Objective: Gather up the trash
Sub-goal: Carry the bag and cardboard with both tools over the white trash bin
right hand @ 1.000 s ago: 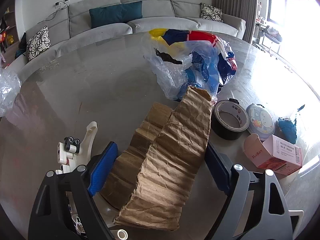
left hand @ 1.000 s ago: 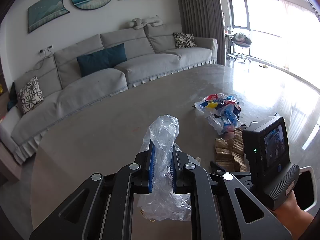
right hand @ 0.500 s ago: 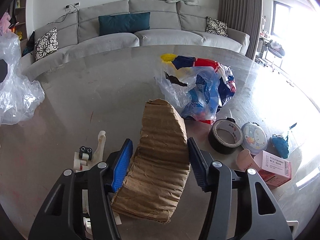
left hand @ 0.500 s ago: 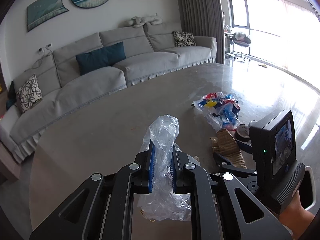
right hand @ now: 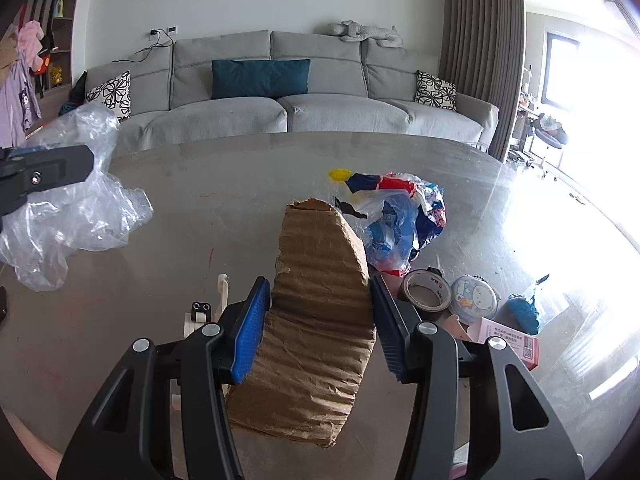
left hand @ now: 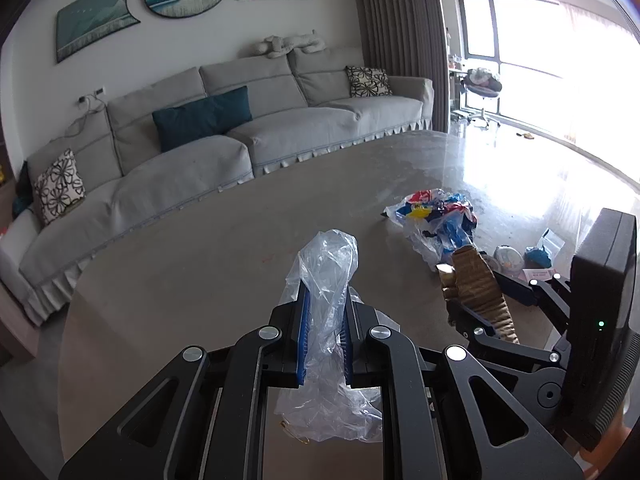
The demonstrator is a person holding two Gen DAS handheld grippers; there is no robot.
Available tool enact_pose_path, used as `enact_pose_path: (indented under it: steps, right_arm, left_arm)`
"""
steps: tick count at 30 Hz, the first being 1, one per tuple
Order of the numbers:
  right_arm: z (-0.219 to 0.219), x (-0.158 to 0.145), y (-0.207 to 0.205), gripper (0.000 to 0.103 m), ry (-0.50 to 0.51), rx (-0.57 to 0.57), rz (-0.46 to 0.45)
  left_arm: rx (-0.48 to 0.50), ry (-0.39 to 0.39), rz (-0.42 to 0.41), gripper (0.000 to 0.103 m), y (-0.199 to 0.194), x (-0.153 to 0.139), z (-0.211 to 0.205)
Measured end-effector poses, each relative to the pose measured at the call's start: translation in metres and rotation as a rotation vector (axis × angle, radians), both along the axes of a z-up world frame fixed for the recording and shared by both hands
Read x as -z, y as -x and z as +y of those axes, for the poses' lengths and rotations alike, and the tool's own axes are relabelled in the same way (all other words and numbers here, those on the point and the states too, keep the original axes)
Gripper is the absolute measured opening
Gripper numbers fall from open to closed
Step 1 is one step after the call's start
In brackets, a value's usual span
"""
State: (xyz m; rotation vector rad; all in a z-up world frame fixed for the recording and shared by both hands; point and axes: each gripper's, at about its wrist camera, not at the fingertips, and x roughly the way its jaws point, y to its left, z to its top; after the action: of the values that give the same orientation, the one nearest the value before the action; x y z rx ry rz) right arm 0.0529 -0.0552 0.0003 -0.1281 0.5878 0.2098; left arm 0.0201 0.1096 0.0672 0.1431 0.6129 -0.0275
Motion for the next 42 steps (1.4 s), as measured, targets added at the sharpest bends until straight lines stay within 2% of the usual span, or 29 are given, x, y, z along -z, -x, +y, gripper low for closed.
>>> enact_pose_path:
  steps: [12,21,30,42]
  right_arm:
    - [-0.028,-0.052,0.058,0.052,0.017,0.017,-0.118]
    - [-0.054,-0.067,0.089,0.052,0.037,0.074,-0.155]
    - [-0.092,-0.066,0.121,0.052,0.061,0.165,-0.166]
    - [-0.17,-0.054,0.174,0.052,0.081,0.34,-0.148]
  left_arm:
    - [0.036,0.018,-0.028,0.014,0.012,-0.008,-0.017]
    - [0.1,0.031,-0.036,0.014,0.027,-0.012,-0.047]
    - [0.223,0.037,-0.03,0.014,0.054,-0.007,-0.111]
    - [0.406,0.05,0.007,0.014,0.091,0.01,-0.212]
